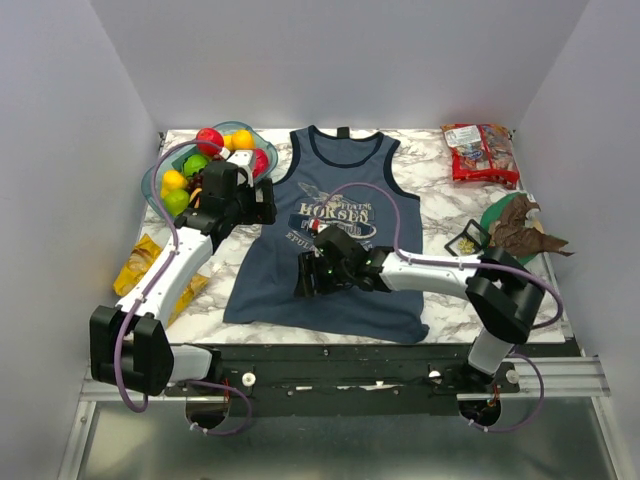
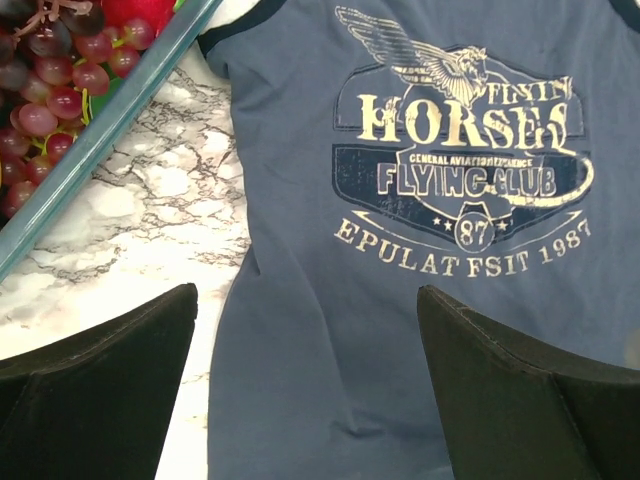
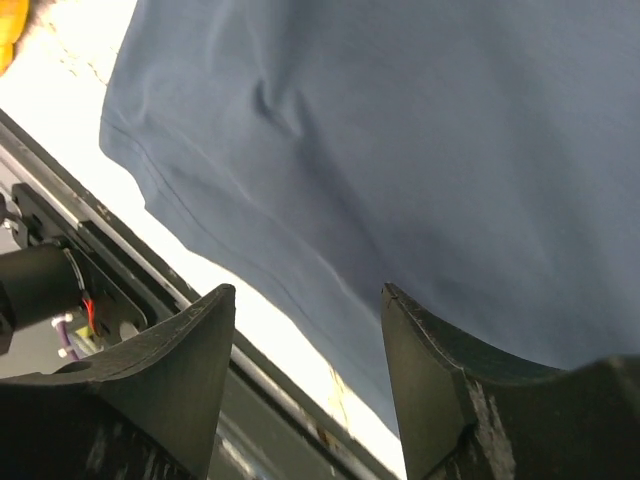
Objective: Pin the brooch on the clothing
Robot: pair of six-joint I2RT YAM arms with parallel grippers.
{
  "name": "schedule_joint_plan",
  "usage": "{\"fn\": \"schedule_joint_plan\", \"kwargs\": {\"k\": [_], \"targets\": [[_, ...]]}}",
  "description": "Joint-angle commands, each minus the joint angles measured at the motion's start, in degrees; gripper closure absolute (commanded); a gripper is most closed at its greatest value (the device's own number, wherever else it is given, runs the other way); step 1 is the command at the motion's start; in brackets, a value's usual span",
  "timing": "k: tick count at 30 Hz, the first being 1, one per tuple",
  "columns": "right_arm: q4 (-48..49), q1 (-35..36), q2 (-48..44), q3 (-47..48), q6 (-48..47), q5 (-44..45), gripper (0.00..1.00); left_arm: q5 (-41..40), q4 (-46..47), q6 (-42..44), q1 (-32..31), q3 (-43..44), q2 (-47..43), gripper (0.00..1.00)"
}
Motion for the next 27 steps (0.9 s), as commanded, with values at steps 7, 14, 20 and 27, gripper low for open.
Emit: {"fn": "schedule_joint_plan", "kwargs": {"k": [7,14,20,27], "targets": [[6.25,4.20,8.65,-0.26,-0.84,-4.53,0.34,1.40,1.68,1.34,0.20,-0.27,0.45,0.01],[2.66,7.36,9.45,-3.08,-0.14,-3.74,0.34,1.48,1.33,1.43,0.20,-1.15,-0.34,0.01],[0.72,8.86,8.31,-4.05,0.48,-3.39,0.34,1.84,1.33,1.43,0.20,-1.24,-1.22,0.01],[-3.67,9.04,2.52,-0.02,-1.36,0.12,0.24,1.75,1.16,1.61,0.20,-1.24,-0.78,0.01]]}}
